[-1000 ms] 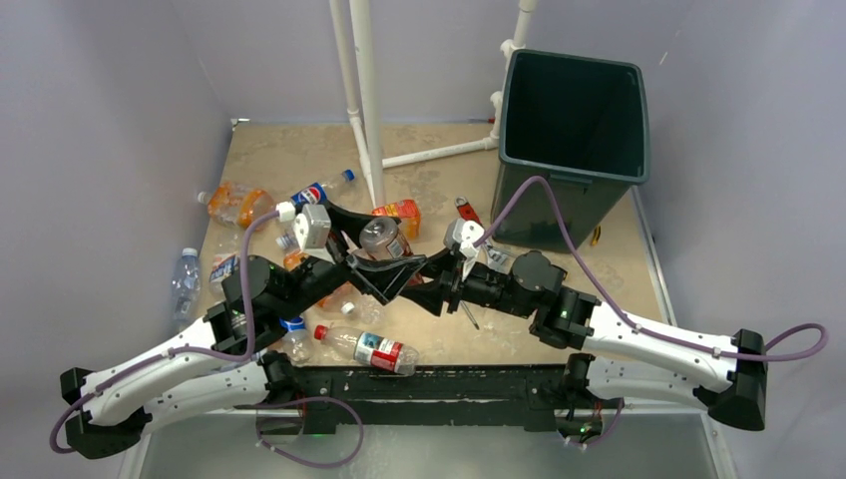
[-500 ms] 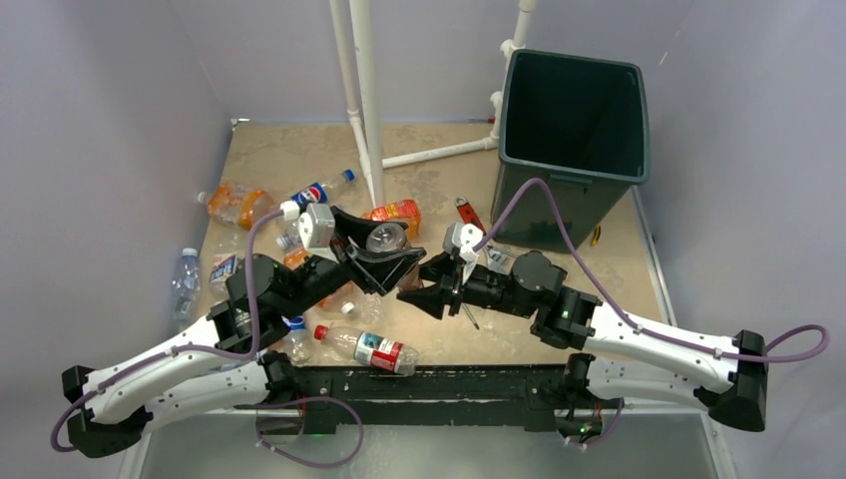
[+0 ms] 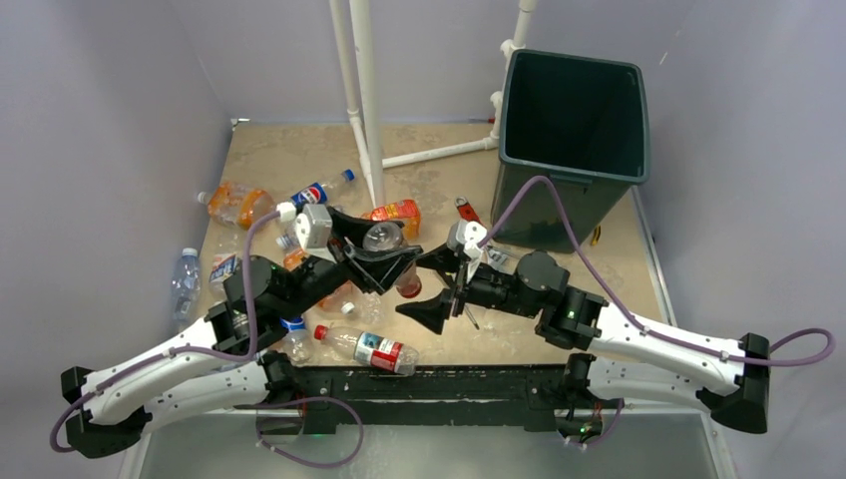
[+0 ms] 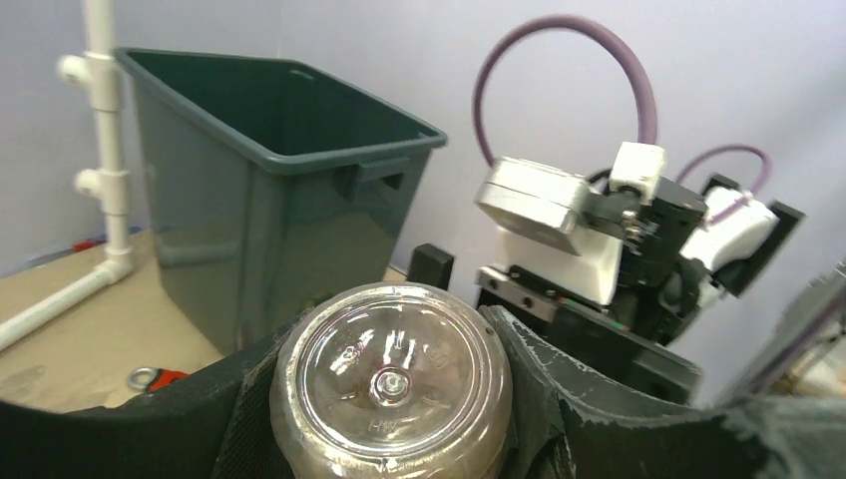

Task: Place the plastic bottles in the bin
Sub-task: Pick up the plastic bottle at the center of the board.

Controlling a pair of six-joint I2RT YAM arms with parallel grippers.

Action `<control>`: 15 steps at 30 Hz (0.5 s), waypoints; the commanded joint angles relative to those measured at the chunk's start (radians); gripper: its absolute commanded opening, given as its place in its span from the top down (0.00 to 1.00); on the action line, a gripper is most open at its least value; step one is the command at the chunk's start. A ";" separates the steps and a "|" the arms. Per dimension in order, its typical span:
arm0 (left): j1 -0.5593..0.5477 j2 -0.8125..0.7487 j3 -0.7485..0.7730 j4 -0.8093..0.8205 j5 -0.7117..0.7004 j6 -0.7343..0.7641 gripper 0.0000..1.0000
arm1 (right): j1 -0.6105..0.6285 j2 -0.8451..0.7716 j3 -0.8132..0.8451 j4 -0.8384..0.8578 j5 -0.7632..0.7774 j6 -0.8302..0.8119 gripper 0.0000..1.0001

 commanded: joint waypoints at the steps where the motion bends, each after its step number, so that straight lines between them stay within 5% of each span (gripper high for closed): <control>1: -0.001 -0.060 0.065 0.062 -0.163 0.063 1.00 | -0.004 -0.077 0.061 0.002 -0.004 0.073 0.01; 6: -0.001 -0.048 0.124 0.182 -0.212 0.082 1.00 | -0.004 -0.156 0.059 0.043 -0.005 0.139 0.01; 15: -0.001 -0.048 -0.110 0.771 -0.324 -0.295 1.00 | -0.004 -0.149 -0.097 0.621 0.034 0.307 0.02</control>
